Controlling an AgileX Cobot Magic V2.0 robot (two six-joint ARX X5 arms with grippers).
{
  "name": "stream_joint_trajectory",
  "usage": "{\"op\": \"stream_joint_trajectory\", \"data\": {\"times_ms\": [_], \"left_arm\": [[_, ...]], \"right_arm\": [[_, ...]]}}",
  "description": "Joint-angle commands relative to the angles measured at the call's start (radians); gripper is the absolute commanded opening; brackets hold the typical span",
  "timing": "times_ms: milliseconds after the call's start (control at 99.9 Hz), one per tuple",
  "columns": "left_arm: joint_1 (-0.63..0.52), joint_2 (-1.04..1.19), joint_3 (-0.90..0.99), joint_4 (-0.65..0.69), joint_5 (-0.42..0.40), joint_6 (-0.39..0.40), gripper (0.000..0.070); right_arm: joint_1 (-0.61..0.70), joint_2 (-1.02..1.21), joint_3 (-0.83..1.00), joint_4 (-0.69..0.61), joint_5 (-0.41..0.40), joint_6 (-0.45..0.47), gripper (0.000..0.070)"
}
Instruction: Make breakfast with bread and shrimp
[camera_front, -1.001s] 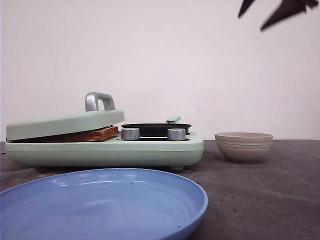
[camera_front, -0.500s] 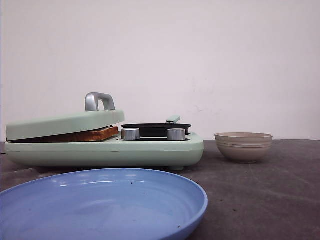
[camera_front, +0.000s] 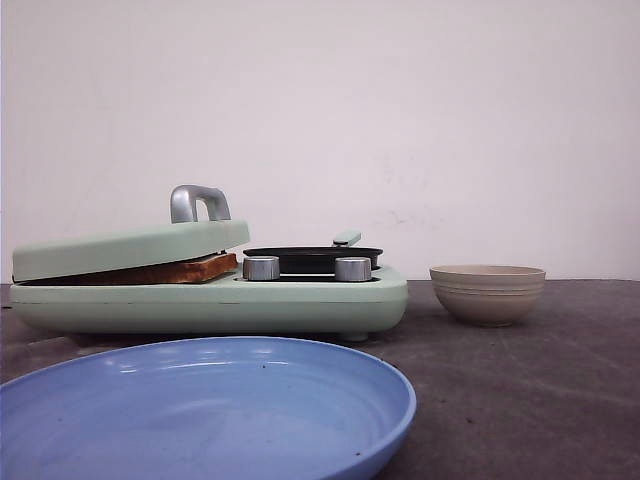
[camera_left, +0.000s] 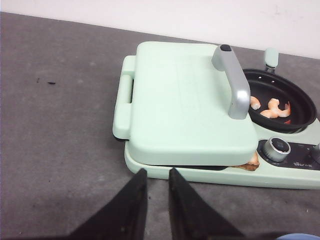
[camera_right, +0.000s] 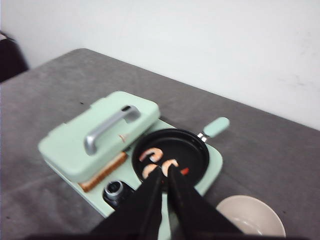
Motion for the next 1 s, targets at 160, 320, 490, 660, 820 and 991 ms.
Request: {"op": "stream_joint_trajectory", "data": {"times_ms": [160,320,490,660,820,991], "left_arm": [[-0.002,-0.024,0.008,0.006,0.004,-0.004,0.0000],[-0.002,-0.058,0.008,0.005,0.031,-0.027,0.0000],[-0.002,-0.135,-0.008,0.001,0.027,-0.031,0.0000],[-0.002,-0.217,-0.049,-0.005,0.013,-0.030,0.0000],[-0.002,-0.243,-0.050,-0.053,0.009,-0.030,0.0000],[-0.002,-0.244,-0.049,-0.097,-0.010,-0.071,0.0000]], "right_arm": [[0.008,-0.183,-0.350,0.171,0.022,-0.019,0.0010],[0.008,-0.302,-0.567,0.243,0.022,0.022,0.0010],[0.008,-0.408,-0.753,0.333,0.023,0.080,0.0010],[0.008,-0.484,-0.869,0.371,0.022,0.115,0.0010],[0.008,-0.528,-0.904,0.377,0.029,0.122,0.0010],[0.008,-0.525,-0.904,0.359,0.050,0.168,0.0010]]}}
